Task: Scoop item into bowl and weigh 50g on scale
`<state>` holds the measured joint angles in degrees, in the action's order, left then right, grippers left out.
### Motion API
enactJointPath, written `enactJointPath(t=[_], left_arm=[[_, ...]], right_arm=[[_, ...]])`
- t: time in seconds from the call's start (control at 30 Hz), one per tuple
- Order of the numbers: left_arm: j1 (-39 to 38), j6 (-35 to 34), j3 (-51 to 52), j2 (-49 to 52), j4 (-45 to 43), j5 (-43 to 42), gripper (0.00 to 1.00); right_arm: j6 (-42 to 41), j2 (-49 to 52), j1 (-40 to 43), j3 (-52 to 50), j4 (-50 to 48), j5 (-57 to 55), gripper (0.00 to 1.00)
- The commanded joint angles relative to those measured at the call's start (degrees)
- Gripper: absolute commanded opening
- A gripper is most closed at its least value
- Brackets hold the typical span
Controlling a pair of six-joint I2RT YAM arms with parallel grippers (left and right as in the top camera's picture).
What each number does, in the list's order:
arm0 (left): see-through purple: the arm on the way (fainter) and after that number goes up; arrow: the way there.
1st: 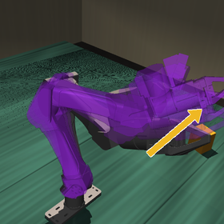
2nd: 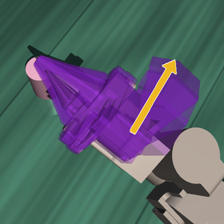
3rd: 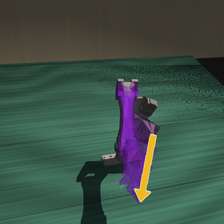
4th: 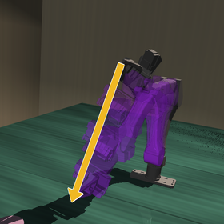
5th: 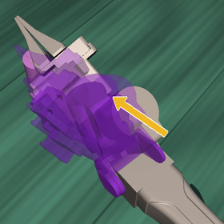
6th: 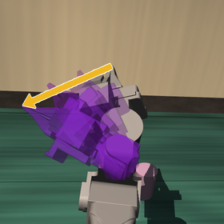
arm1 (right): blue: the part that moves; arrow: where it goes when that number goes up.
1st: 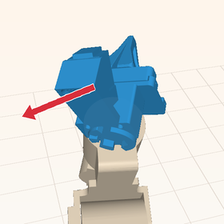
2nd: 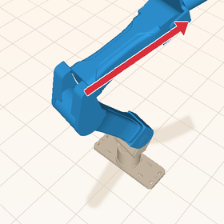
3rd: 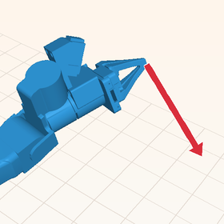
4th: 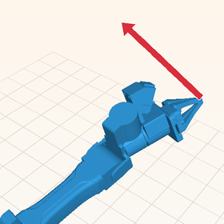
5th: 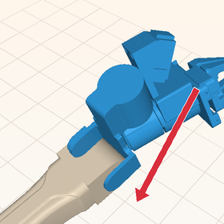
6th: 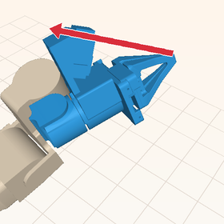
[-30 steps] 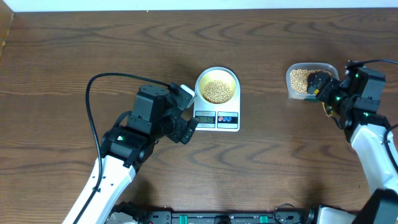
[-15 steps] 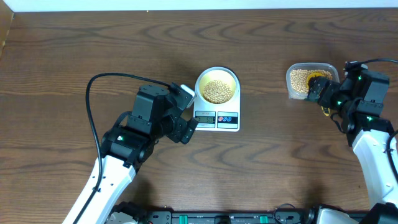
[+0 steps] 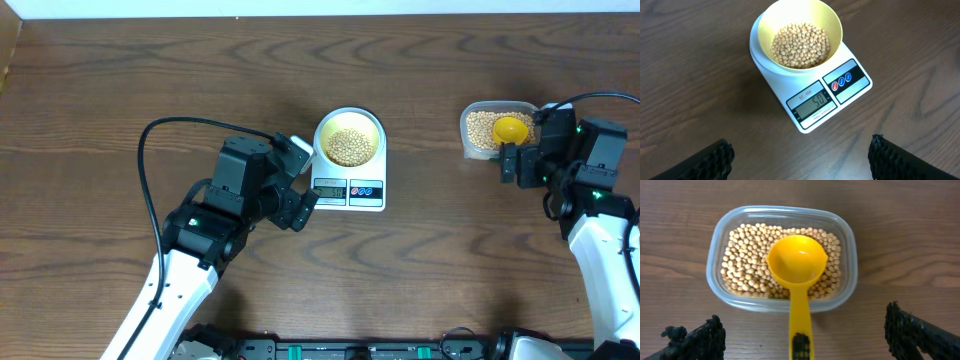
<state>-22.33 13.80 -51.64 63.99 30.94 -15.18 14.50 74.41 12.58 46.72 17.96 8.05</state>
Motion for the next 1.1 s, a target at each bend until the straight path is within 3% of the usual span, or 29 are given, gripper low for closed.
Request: enactJointPath(t=[0.0,0.33,1.07], left_arm=[[0.24,0.74,0.92,0.11,-0.15,-0.87,0.88],[0.24,0.72,0.92,0.11,-0.17,-0.87,0.88],[0.24,0.72,0.92,0.11,-0.17,-0.87,0.88]], right_arm=[[1.62,-1.11,0.07,0.02,0.98,-1.66,0.99],[1.64,-1.11,0.09,0.00,5.70,-1.68,0.99],[1.64,-1.11,0.09,0.00,5.77,-1.70,0.99]])
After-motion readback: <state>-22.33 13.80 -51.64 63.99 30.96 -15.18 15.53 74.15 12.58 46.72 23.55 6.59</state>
